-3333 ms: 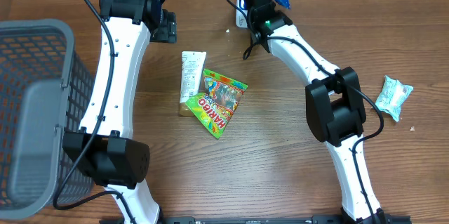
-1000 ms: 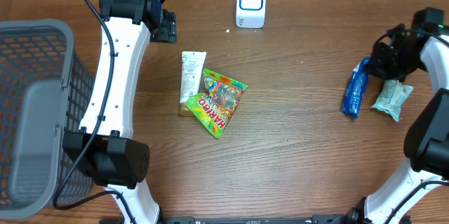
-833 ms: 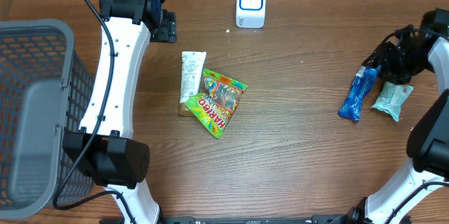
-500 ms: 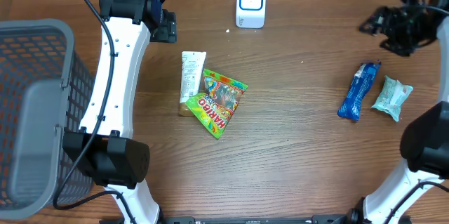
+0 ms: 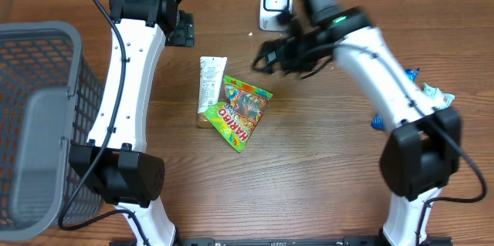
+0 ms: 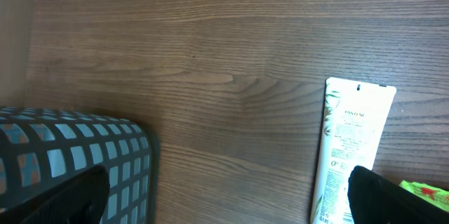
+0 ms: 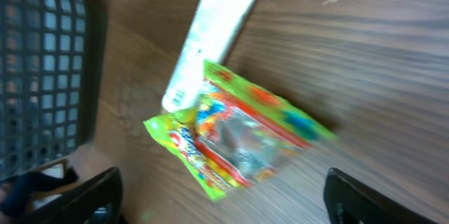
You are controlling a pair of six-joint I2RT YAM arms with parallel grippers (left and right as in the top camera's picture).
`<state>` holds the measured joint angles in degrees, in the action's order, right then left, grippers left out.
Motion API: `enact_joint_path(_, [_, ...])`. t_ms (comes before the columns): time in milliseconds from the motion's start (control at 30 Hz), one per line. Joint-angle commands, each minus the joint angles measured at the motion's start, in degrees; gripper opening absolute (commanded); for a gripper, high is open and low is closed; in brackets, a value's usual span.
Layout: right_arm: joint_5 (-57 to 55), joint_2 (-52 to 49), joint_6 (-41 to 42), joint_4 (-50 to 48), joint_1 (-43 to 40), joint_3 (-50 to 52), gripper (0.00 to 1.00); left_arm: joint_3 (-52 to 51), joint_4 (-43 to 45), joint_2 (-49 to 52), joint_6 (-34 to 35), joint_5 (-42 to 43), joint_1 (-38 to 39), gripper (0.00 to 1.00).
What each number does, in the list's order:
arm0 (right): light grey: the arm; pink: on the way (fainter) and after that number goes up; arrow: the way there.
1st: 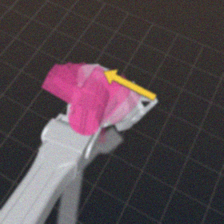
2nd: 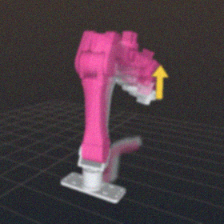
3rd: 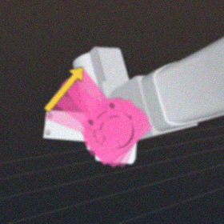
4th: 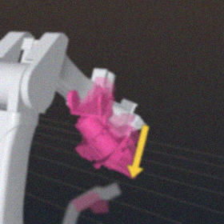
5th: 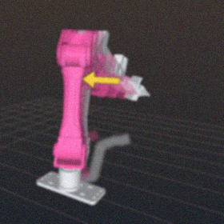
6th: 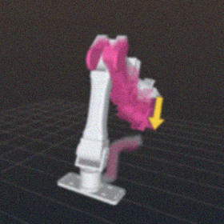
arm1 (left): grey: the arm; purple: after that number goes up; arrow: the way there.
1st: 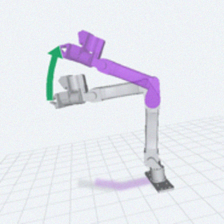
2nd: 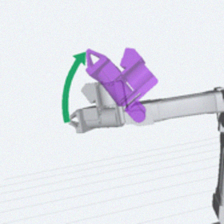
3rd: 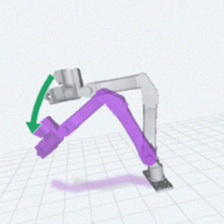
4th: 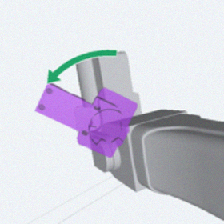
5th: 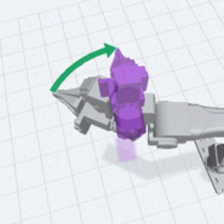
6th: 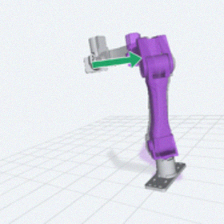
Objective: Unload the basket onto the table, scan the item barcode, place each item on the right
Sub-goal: 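Move the right gripper to the Haribo candy bag and grasp it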
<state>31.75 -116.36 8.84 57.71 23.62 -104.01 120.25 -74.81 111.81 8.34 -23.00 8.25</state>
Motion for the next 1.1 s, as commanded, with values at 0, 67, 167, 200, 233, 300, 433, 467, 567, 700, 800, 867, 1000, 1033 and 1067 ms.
enact_joint_path(0, [-12.5,0.2,10.1,-3.5,5.2,2.9,0.9,0.0,0.1,0.8,-0.9,-0.7,0.3,1.0])
enact_joint_path(67, [-18.6,0.2,11.0,-6.8,10.1,5.0,0.9,0.0,0.1,0.8,-0.9,-0.7,0.3,1.0])
enact_joint_path(167, [-25.7,0.0,10.9,-9.2,14.5,6.5,0.92,0.0,0.1,0.8,-0.9,-0.7,0.3,1.0])
enact_joint_path(200, [-27.7,-0.2,10.9,-9.6,15.7,6.7,0.93,0.0,0.1,0.8,-0.9,-0.7,0.3,1.0])
enact_joint_path(233, [-29.7,-0.5,10.9,-10.1,17.0,6.9,0.93,0.0,0.1,0.8,-0.9,-0.7,0.3,1.0])
enact_joint_path(300, [-32.1,-1.4,9.7,-11.4,19.4,7.2,0.95,0.0,0.1,0.8,-0.9,-0.7,0.3,0.99])
enact_joint_path(433, [-32.2,-4.0,5.8,-13.1,23.1,7.2,0.95,0.0,0.1,0.8,-0.9,-0.7,0.3,0.99])
enact_joint_path(467, [-32.5,-4.5,5.4,-13.1,23.8,7.2,0.95,0.0,0.1,0.8,-0.9,-0.7,0.3,1.0])
enact_joint_path(567, [-35.2,-5.5,5.2,-12.7,25.2,7.2,0.95,0.0,0.1,0.8,-0.9,-0.7,0.3,1.0])
enact_joint_path(700, [-40.0,-7.1,5.2,-12.2,26.2,7.2,0.92,0.0,0.1,0.8,-0.9,-0.7,0.3,1.0])
enact_joint_path(800, [-41.8,-8.2,5.2,-12.2,26.1,7.3,0.89,0.0,0.1,0.8,-0.9,-0.7,0.3,1.0])
enact_joint_path(867, [-41.8,-8.8,5.2,-12.2,26.2,7.3,0.84,0.0,0.1,0.8,-0.9,-0.7,0.3,1.0])
enact_joint_path(1000, [-41.8,-9.2,5.2,-11.6,26.1,7.3,0.5,0.0,0.1,0.8,-0.9,-0.7,0.3,1.0])
enact_joint_path(1033, [-41.8,-9.2,5.3,-11.4,26.1,7.3,0.38,0.0,0.1,0.8,-0.9,-0.7,0.3,1.0])
enact_joint_path(1067, [-41.8,-9.2,5.3,-11.1,26.1,7.3,0.29,0.0,0.1,0.8,-0.9,-0.7,0.3,1.0])
